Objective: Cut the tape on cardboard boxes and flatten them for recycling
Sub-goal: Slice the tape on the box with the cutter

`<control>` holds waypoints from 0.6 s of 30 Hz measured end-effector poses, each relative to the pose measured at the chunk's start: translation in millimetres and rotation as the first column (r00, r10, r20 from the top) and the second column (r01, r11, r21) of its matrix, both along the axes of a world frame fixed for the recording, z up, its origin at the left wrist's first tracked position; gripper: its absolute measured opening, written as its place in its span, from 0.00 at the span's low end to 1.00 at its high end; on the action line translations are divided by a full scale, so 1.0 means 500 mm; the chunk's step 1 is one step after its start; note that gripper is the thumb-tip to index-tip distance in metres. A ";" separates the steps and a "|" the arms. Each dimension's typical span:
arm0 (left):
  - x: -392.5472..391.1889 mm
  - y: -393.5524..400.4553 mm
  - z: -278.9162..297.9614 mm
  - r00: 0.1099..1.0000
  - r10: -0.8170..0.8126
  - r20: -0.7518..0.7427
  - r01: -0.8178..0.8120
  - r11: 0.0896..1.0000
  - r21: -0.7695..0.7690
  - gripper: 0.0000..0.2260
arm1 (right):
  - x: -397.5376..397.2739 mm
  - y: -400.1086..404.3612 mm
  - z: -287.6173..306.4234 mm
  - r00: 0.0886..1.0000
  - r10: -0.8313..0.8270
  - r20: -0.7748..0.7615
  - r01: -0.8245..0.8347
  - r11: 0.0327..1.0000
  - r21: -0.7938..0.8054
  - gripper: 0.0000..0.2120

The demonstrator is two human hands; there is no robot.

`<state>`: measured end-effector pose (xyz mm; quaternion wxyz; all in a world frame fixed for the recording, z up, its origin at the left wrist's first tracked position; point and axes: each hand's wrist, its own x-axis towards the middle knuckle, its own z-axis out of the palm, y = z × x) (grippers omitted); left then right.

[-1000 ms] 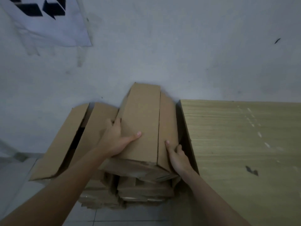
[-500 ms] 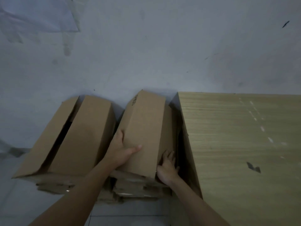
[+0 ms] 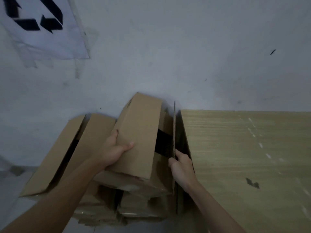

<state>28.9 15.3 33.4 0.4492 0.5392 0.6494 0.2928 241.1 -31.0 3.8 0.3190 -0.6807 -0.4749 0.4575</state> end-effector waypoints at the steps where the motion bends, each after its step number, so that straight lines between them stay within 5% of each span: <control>1: -0.001 0.000 0.022 1.000 -0.006 0.001 0.006 1.000 0.021 0.29 | -0.002 -0.001 0.024 1.000 -0.004 -0.008 0.004 1.000 0.020 0.21; 5: 0.001 -0.019 0.148 1.000 -0.029 0.001 0.029 0.988 0.154 0.20 | 0.003 -0.016 0.144 0.999 -0.024 -0.030 0.028 0.989 0.145 0.18; 8: -0.005 -0.044 0.249 0.998 -0.049 -0.033 0.057 0.955 0.292 0.28 | 0.021 -0.043 0.248 0.998 -0.043 -0.050 0.056 0.953 0.297 0.19; 11: 0.028 -0.068 0.324 0.994 -0.096 0.055 0.065 0.910 0.409 0.19 | 0.049 -0.070 0.331 0.996 -0.090 -0.008 0.084 0.895 0.438 0.23; 18: 0.253 -0.082 0.303 0.961 -0.178 0.214 0.071 0.900 0.430 0.30 | 0.219 -0.108 0.431 0.906 -0.308 0.291 0.100 0.822 0.561 0.26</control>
